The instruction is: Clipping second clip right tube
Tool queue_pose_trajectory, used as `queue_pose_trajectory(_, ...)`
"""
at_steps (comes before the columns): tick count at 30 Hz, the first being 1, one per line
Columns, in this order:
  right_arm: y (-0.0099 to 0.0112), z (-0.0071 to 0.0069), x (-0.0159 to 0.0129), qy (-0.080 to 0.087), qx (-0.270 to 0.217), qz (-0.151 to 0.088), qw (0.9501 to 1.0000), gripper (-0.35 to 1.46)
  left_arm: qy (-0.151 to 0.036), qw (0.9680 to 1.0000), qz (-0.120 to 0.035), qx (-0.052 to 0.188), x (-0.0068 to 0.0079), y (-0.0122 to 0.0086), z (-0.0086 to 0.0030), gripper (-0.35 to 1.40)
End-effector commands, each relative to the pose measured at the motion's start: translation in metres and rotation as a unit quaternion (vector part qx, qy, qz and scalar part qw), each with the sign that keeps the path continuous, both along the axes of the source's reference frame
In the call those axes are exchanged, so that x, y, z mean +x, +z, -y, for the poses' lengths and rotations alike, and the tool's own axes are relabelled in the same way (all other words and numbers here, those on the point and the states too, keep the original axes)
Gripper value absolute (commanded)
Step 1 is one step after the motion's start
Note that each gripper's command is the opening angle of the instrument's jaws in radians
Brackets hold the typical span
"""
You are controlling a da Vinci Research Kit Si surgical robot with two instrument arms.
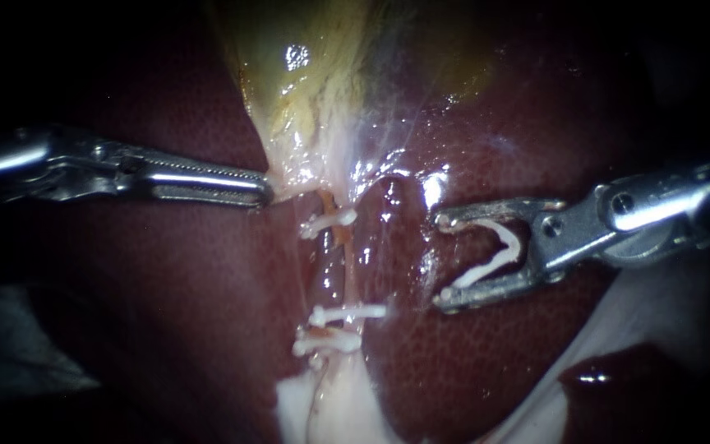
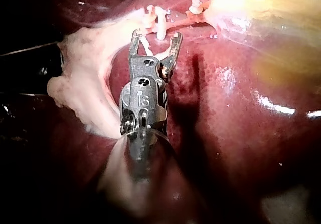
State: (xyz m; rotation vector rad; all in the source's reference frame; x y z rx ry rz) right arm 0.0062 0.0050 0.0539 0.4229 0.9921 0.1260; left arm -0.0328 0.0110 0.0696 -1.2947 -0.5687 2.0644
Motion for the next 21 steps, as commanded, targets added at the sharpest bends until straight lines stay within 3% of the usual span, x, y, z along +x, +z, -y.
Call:
queue_pose_trajectory(1,0.0000,0.0000,0.0000,0.000,0.000,0.000,1.0000,0.50,0.000,1.0000,0.001,0.001,0.0002,-0.0003,-0.0001,-0.35)
queue_pose_trajectory(5,0.0000,0.0000,0.0000,0.000,0.000,0.000,1.0000,0.50,0.003,1.0000,0.004,0.007,0.0019,-0.0029,-0.0009,-0.35)
queue_pose_trajectory(11,0.0001,0.0000,0.0002,0.000,0.000,0.000,1.0000,0.50,-0.018,0.9997,0.014,-0.005,0.0057,-0.0081,-0.0030,-0.35)
queue_pose_trajectory(16,0.0007,0.0001,0.0018,0.004,-0.002,0.002,1.0000,0.50,-0.019,0.9996,0.017,-0.012,0.0055,-0.0095,-0.0027,-0.35)
queue_pose_trajectory(21,0.0028,0.0011,0.0042,0.009,0.047,0.007,0.9988,0.50,-0.021,0.9996,0.015,-0.013,0.0049,-0.0096,-0.0022,-0.35)
